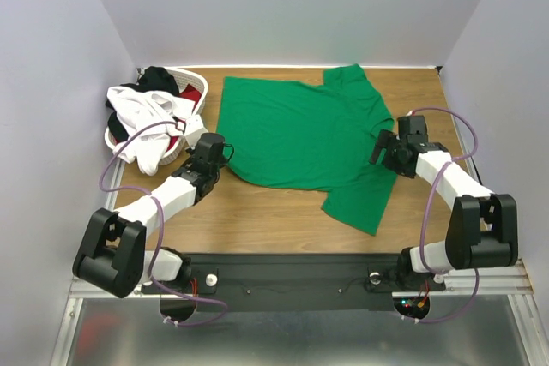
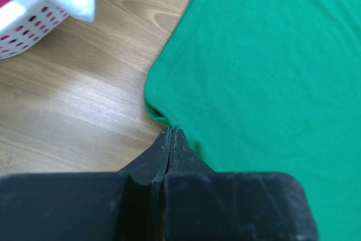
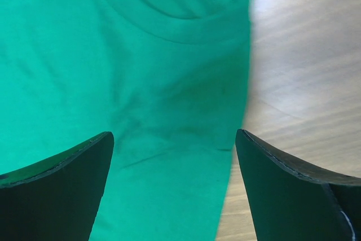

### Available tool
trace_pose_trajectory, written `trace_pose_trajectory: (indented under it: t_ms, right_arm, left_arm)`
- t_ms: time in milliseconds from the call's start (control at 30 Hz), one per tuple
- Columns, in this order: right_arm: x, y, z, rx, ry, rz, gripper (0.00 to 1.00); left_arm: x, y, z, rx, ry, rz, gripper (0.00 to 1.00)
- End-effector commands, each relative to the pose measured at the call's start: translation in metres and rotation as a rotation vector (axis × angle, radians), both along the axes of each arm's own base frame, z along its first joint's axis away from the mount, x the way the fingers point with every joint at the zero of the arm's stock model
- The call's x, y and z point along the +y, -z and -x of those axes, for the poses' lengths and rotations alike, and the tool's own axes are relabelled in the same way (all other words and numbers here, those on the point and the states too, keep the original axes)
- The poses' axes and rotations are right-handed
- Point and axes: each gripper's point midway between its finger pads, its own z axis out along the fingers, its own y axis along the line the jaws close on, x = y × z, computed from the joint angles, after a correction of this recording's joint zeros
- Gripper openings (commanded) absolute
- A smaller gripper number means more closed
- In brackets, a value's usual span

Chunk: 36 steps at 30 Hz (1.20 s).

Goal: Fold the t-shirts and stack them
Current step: Fold the tshirt

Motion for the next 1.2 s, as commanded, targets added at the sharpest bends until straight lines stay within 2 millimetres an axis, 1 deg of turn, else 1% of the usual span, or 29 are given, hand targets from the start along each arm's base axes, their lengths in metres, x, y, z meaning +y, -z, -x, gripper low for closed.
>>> trace_pose_trajectory:
  t_ms: [0, 33, 133, 200, 233, 300, 333, 367, 400, 433, 533, 633, 700, 733, 833, 867, 933, 967, 1033, 1067, 1167]
  right_arm:
    - [0.009, -0.024, -0.025, -0.072, 0.005, 0.049, 0.95]
    - [0.013, -0.018, -0.023, -0.057, -0.004, 0.061, 0.95]
    - [0.02, -0.011, -0.014, -0.032, -0.008, 0.065, 0.95]
    - [0.03, -0.005, 0.001, 0.004, -0.021, 0.089, 0.95]
    - [0.045, -0.005, 0.007, 0.012, -0.059, 0.093, 0.95]
    - [0.058, -0.004, 0.018, 0.033, -0.065, 0.091, 0.95]
    - [0.07, -0.002, 0.03, 0.06, -0.099, 0.098, 0.94]
    - [0.07, -0.001, 0.036, 0.072, -0.093, 0.118, 0.94]
    - [0.069, 0.001, 0.048, 0.104, -0.074, 0.124, 0.94]
    - [0.069, 0.002, 0.052, 0.113, -0.073, 0.123, 0.94]
    - [0.065, 0.012, 0.074, 0.174, -0.047, 0.103, 0.94]
    - [0.059, 0.013, 0.092, 0.204, -0.015, 0.104, 0.94]
    - [0.058, 0.007, 0.094, 0.206, 0.006, 0.096, 0.94]
    - [0.058, 0.008, 0.099, 0.224, 0.011, 0.093, 0.95]
    - [0.059, 0.017, 0.11, 0.271, 0.023, 0.077, 0.95]
    - [0.056, 0.022, 0.121, 0.314, 0.031, 0.085, 0.94]
    - [0.062, 0.029, 0.134, 0.367, 0.054, 0.038, 0.94]
    - [0.064, 0.034, 0.143, 0.398, 0.053, 0.015, 0.93]
    - [0.066, 0.032, 0.147, 0.375, 0.082, -0.018, 0.9]
    - [0.061, 0.033, 0.149, 0.367, 0.096, -0.003, 0.89]
    - [0.057, 0.031, 0.155, 0.358, 0.115, -0.004, 0.87]
  left_arm:
    - [-0.008, -0.019, -0.016, -0.059, 0.047, -0.012, 0.0]
    - [-0.008, -0.019, -0.017, -0.059, 0.046, -0.012, 0.0]
    - [-0.007, -0.019, -0.016, -0.064, 0.045, -0.01, 0.0]
    - [-0.008, -0.02, -0.017, -0.065, 0.054, -0.009, 0.0]
    - [-0.008, -0.02, -0.017, -0.064, 0.06, -0.006, 0.0]
    - [-0.01, -0.02, -0.017, -0.063, 0.069, -0.006, 0.0]
    - [-0.01, -0.02, -0.017, -0.061, 0.073, -0.008, 0.0]
    - [-0.01, -0.019, -0.017, -0.061, 0.071, -0.008, 0.0]
    - [-0.01, -0.019, -0.017, -0.061, 0.073, -0.007, 0.0]
    - [-0.01, -0.02, -0.016, -0.061, 0.077, -0.006, 0.0]
    - [-0.013, -0.018, -0.017, -0.061, 0.089, 0.002, 0.0]
    - [-0.013, -0.02, -0.017, -0.068, 0.091, 0.007, 0.0]
    - [-0.013, -0.02, -0.017, -0.07, 0.095, 0.008, 0.0]
    - [-0.014, -0.02, -0.017, -0.071, 0.098, 0.009, 0.0]
    - [-0.014, -0.02, -0.017, -0.071, 0.102, 0.012, 0.0]
    - [-0.015, -0.019, -0.017, -0.07, 0.108, 0.011, 0.0]
    - [-0.015, -0.018, -0.016, -0.069, 0.109, 0.014, 0.0]
    - [-0.014, -0.019, -0.016, -0.07, 0.109, 0.014, 0.0]
    - [-0.013, -0.019, -0.016, -0.075, 0.106, 0.014, 0.0]
    - [-0.013, -0.021, -0.016, -0.079, 0.106, 0.015, 0.0]
    - [-0.012, -0.02, -0.016, -0.078, 0.108, 0.015, 0.0]
